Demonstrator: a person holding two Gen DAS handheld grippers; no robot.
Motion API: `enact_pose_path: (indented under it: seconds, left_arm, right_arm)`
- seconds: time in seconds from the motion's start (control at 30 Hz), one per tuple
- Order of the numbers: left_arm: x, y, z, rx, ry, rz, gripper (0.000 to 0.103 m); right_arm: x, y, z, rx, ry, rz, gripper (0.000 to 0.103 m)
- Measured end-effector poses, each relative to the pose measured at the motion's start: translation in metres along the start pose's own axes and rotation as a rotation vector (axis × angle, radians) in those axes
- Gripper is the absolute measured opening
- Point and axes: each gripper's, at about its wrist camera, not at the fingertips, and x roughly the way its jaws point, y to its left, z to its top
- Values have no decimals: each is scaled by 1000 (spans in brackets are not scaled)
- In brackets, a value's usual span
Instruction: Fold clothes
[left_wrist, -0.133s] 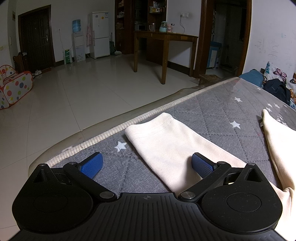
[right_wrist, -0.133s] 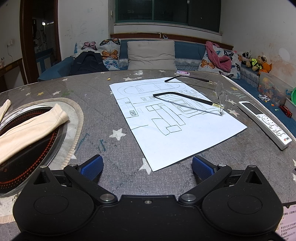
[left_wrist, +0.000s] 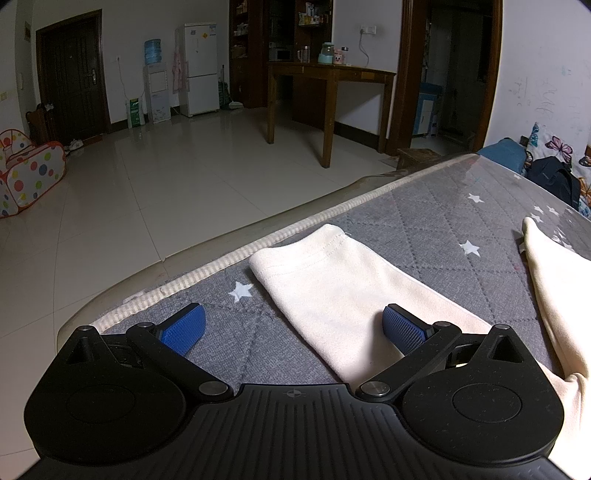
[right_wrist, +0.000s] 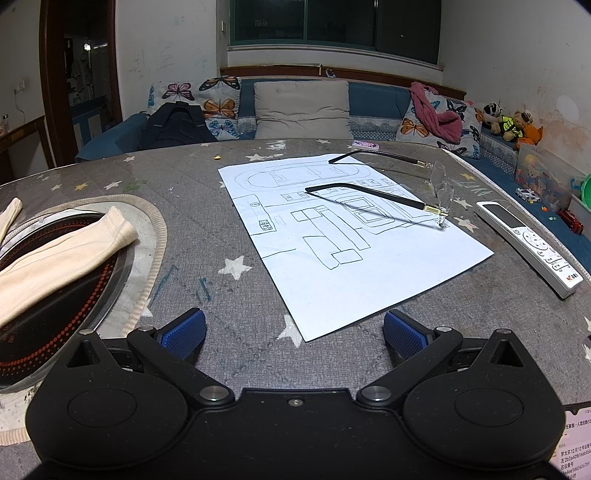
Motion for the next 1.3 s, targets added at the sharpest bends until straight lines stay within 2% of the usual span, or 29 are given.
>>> enact_pose_path:
  seconds: [0.83,1.13,1.23,1.3]
  left_arm:
    - [1,-1,1,1,0,0,103]
    - [0,0,3,-2,8,-3,103]
    - [-1,4,6,-9,10,-10,103]
    - [-7,0,8,-2,0,-23,103]
  right_arm:
    - [0,-6,4,23,6,1,103]
    - [-5,9,23,-27,-26,76,103]
    - [-3,17,34,-36,-35,119,97]
    - [-1,23,39,-41,-36,149,97]
